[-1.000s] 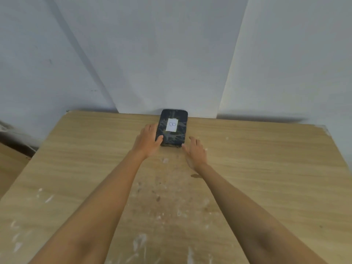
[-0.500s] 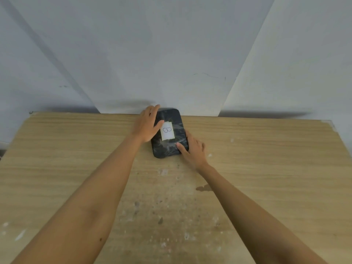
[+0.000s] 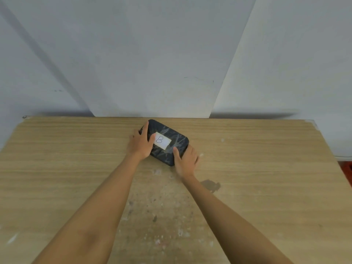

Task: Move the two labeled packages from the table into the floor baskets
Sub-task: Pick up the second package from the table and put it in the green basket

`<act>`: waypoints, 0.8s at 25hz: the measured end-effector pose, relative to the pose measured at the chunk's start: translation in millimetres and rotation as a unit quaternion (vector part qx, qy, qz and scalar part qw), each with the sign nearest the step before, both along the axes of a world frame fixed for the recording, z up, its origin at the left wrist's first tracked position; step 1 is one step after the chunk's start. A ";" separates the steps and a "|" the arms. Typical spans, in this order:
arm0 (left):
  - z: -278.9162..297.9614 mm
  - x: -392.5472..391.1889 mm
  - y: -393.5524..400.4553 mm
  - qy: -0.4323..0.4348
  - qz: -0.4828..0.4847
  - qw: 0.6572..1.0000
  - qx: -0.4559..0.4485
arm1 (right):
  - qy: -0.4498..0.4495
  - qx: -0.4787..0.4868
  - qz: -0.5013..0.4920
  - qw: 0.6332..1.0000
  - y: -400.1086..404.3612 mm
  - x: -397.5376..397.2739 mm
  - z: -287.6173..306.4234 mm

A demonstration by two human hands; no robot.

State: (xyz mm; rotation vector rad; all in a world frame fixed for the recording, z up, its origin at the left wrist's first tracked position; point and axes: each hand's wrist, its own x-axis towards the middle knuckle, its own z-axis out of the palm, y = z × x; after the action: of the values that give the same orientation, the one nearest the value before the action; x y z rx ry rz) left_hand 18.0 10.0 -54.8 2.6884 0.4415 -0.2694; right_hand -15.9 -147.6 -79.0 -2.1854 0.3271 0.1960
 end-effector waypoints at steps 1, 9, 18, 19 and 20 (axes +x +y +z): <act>2.8 -9.7 -6.1 0.007 0.013 1.000 -0.016 | -0.004 0.029 -0.008 1.000 -2.8 -2.1 4.5; 60.0 -93.0 -61.7 -0.069 0.001 0.995 -0.071 | -0.084 0.164 0.016 0.983 -74.4 -49.7 60.9; 93.5 -200.5 -185.0 -0.148 -0.042 0.969 -0.191 | -0.101 0.169 0.057 0.979 -217.2 -159.4 105.3; 94.6 -213.3 -203.6 -0.144 -0.048 0.969 -0.192 | -0.090 0.163 0.057 0.981 -236.7 -173.9 107.1; 95.1 -226.0 -222.1 -0.143 -0.054 0.970 -0.190 | -0.084 0.154 0.054 0.983 -255.5 -187.5 108.3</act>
State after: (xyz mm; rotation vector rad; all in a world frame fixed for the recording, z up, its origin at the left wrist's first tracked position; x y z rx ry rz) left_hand -208.0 -212.0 40.3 2.3265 0.1362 0.0091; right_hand -203.4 -403.0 29.4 -1.8973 0.0764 0.1111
